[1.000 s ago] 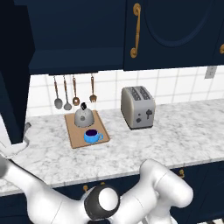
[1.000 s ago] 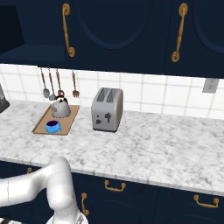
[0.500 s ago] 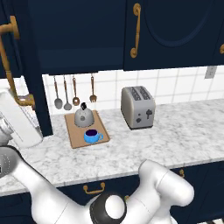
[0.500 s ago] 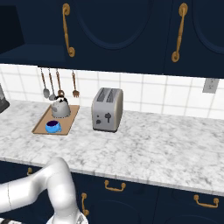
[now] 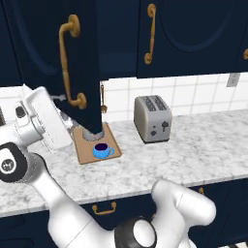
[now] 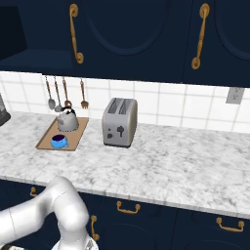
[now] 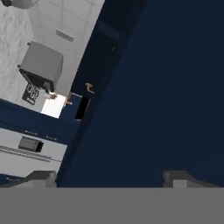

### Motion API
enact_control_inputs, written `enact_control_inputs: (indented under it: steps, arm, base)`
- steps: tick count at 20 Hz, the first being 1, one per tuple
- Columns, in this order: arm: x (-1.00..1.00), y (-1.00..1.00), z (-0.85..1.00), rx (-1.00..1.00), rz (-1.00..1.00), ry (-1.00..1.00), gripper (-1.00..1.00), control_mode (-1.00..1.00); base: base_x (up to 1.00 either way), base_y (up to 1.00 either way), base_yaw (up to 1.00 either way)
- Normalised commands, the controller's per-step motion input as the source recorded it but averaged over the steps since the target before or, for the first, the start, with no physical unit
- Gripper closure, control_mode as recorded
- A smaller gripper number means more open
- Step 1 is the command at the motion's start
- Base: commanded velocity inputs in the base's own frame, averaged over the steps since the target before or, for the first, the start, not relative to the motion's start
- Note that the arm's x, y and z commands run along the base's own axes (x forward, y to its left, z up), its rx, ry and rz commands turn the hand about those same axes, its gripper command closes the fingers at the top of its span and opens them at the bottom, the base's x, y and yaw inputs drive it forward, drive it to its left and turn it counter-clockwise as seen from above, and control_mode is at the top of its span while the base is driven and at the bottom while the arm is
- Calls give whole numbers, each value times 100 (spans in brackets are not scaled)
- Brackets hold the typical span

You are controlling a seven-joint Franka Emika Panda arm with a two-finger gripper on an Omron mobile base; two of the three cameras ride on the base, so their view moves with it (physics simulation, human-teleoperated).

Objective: Pick the kettle from the counter and place it on the tray. Then pick the mug from the cabinet and place it on the tray. Then close the cabinet doors.

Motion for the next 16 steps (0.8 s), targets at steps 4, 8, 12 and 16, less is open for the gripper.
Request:
enact_control_inputs:
  steps: [4,8,12,16]
  arm:
    - [68,-57,4,4,0,6,-100,-100]
    - [74,-52,1,5,0,6,-100,-100]
    - [77,-52,3,6,0,6,-100,-100]
    - [81,-49,6,6,0,6,-100,-100]
  base:
    - [0,0,0]
    - [0,0,0]
    - [0,0,0]
    - [0,0,0]
